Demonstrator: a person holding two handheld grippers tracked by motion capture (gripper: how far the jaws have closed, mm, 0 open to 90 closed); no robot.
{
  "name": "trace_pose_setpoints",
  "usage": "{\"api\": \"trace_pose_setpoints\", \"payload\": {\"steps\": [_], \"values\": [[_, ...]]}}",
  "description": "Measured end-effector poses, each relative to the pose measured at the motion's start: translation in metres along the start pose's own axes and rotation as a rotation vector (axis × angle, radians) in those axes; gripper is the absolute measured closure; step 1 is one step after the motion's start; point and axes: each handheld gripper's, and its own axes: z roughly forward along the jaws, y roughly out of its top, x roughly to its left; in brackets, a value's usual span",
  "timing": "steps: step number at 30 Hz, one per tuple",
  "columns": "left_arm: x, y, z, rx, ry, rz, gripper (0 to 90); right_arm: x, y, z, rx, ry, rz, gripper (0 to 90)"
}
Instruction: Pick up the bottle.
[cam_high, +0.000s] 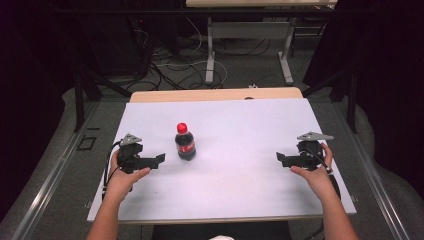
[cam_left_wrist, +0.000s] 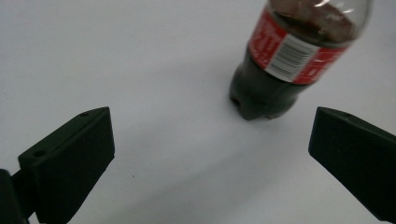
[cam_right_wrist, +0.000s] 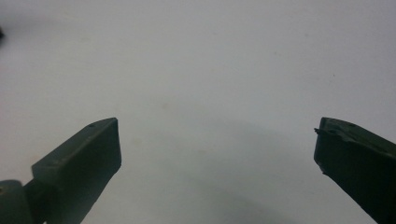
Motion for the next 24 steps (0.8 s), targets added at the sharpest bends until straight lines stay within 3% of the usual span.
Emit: {"api": "trace_pose_setpoints", "payload": {"steps": [2, 5, 10, 14, 21, 24], "values": [[-0.005, 0.003, -0.005, 0.007, -0.027, 0.037, 0.6, 0.008, 0.004, -0.009, -0.018, 0.01, -0.019, 0.9], [-0.013, 0.006, -0.008, -0.02, -0.033, 0.06, 0.8, 0.016, 0.008, -0.016, -0.036, 0.021, -0.048, 1.7], [-0.019, 0.013, -0.006, -0.035, -0.046, 0.073, 1.2, 0.024, 0.013, -0.018, -0.062, 0.015, -0.078, 1.9], [-0.024, 0.023, -0.002, -0.032, -0.063, 0.084, 1.1, 0.026, 0.012, -0.014, -0.049, 0.014, -0.08, 2.2], [-0.031, 0.039, 0.015, -0.031, -0.082, 0.137, 2.1, 0.032, 0.009, -0.007, -0.038, 0.018, -0.102, 4.6], [-0.034, 0.043, 0.028, -0.025, -0.089, 0.134, 2.3, 0.033, 0.009, -0.005, -0.041, 0.024, -0.109, 5.6]]}}
